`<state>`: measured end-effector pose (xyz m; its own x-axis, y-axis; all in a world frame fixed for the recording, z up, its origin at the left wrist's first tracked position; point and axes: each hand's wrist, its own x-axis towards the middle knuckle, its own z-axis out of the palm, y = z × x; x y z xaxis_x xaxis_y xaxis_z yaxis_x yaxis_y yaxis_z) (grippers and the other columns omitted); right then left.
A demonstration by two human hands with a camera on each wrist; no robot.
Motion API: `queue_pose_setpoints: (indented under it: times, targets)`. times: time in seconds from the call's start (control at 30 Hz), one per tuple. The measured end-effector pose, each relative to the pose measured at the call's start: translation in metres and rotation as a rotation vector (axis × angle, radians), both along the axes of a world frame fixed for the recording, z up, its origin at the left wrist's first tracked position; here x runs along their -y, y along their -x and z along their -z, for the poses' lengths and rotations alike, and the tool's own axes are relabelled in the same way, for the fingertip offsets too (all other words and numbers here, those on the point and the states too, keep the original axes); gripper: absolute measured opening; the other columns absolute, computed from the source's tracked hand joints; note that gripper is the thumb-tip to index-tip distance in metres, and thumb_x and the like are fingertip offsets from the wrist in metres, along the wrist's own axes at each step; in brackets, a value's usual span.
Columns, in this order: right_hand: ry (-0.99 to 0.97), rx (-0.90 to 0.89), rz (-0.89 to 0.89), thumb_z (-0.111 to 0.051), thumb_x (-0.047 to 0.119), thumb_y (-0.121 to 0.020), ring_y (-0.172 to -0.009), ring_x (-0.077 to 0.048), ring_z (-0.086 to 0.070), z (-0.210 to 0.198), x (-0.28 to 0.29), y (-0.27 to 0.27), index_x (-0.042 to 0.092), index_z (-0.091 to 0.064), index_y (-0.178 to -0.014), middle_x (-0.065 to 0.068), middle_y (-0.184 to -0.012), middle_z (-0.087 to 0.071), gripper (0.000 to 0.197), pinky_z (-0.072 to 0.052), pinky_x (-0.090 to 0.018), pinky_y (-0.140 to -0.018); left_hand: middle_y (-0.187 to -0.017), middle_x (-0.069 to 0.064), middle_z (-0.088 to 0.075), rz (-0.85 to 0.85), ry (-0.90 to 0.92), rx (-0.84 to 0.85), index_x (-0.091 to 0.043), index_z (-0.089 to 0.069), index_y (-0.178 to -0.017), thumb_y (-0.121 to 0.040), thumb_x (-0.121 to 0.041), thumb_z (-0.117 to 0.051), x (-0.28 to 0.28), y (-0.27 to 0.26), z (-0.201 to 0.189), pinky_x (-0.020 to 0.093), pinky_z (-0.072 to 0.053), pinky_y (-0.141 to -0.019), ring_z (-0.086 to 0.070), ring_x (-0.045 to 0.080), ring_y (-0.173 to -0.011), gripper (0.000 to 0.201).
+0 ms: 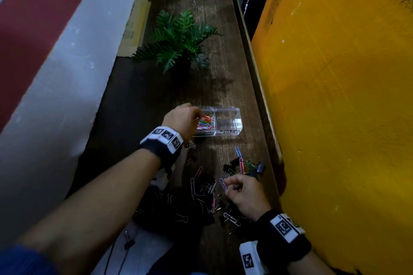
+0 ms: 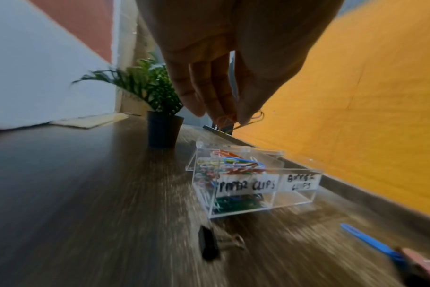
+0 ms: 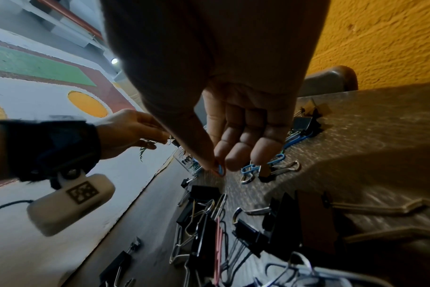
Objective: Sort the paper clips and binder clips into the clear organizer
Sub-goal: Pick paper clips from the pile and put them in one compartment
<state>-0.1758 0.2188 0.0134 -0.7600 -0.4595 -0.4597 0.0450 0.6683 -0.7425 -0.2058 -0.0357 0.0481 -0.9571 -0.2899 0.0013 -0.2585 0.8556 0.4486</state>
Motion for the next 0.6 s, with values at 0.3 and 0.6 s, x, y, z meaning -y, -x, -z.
queue_pose_setpoints:
  times: [0.3,0.6]
  targets:
    - [-0.011,-0.164,-0.032,-0.066,0.0,-0.079,-0.067,-0.007,-0.06,-0.008,0.027,0.04,0.025,-0.062,-0.08,0.006,-0.073,-0.065,0.025,-0.047,-0.021,-0.063,-0.099,0.002,-0.065,0.127,0.114,0.105,-0.021,-0.066,-0.095,-0.085,-0.012,-0.054,-0.01,0.007,0.028,0.034,-0.047,-0.076,-0.057,0.024,-0.094,0.018]
    - [-0.126,-0.519,-0.289,-0.062,0.014,-0.08,-0.077,-0.015,-0.063,-0.03,0.119,0.11,0.027,-0.063,-0.086,0.007,-0.082,-0.066,0.014,-0.054,-0.033,-0.071,-0.089,0.003,-0.058,-0.04,-0.077,-0.032,-0.021,-0.066,-0.087,-0.076,-0.019,-0.058,-0.022,-0.072,0.045,0.035,-0.05,-0.064,-0.057,0.027,-0.08,0.014]
